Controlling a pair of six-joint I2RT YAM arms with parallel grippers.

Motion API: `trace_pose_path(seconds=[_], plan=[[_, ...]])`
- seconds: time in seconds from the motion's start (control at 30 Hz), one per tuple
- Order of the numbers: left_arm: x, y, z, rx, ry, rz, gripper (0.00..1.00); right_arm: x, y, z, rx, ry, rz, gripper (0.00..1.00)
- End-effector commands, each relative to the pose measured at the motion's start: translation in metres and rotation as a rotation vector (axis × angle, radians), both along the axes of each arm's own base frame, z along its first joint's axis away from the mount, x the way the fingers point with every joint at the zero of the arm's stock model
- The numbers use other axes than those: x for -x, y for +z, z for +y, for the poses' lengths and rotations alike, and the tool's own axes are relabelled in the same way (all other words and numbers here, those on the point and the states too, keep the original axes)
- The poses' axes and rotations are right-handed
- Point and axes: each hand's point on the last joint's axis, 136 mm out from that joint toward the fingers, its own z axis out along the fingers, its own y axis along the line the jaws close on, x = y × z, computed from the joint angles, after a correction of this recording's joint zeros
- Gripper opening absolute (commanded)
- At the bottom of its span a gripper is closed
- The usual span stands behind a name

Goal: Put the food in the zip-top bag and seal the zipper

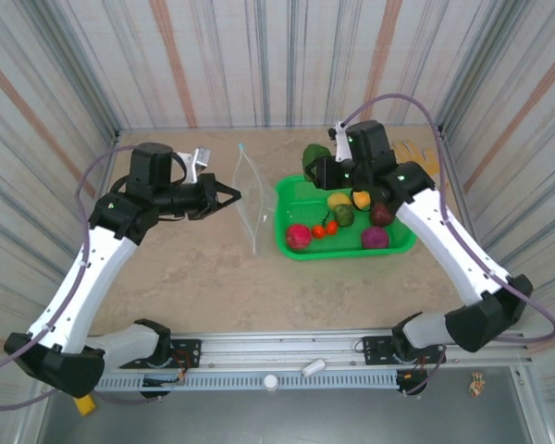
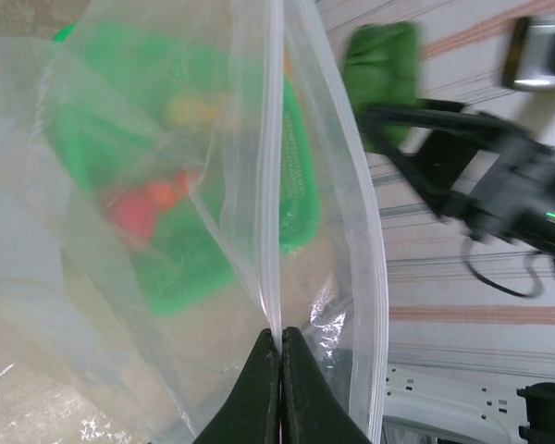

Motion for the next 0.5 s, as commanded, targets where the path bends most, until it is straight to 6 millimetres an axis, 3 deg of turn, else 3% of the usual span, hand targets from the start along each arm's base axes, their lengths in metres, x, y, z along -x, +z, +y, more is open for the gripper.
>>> trace_pose_path(seconds=[0.0, 0.17, 0.27, 0.47], plan=[[-0.003, 0.0, -0.011, 0.033, -0.028, 0.022, 0.0, 0.038, 0.033, 0.024, -0.11, 0.149, 0.019, 0.49], [-0.007, -0.004, -0.033, 0.06, -0.076, 0.033, 0.0, 0.069, 0.073, 0.05, -0.222, 0.259, -0.003, 0.49], [-0.01, -0.004, -0.046, 0.067, -0.102, 0.039, 0.0, 0.081, 0.085, 0.064, -0.295, 0.309, 0.02, 0.49], [-0.016, -0.005, -0.057, 0.11, -0.098, 0.031, 0.0, 0.079, 0.068, 0.08, -0.333, 0.292, 0.095, 0.51]])
